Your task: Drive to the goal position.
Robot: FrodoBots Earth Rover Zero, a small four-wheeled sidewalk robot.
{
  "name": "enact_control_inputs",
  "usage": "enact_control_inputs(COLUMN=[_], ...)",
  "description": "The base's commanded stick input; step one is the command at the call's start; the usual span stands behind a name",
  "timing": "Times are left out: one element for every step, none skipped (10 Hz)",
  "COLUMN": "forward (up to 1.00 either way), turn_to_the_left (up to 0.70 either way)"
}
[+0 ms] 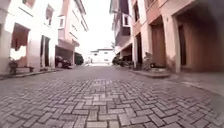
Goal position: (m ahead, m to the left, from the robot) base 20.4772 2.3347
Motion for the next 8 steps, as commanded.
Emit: enact_control_inputs(forward=[0.7,0.7,0.7,0.7,0.7,0.7,0.7,0.7], turn_to_the_left=[0.0,0.0,0.0,0.0,0.0,0.0,0.0,0.0])
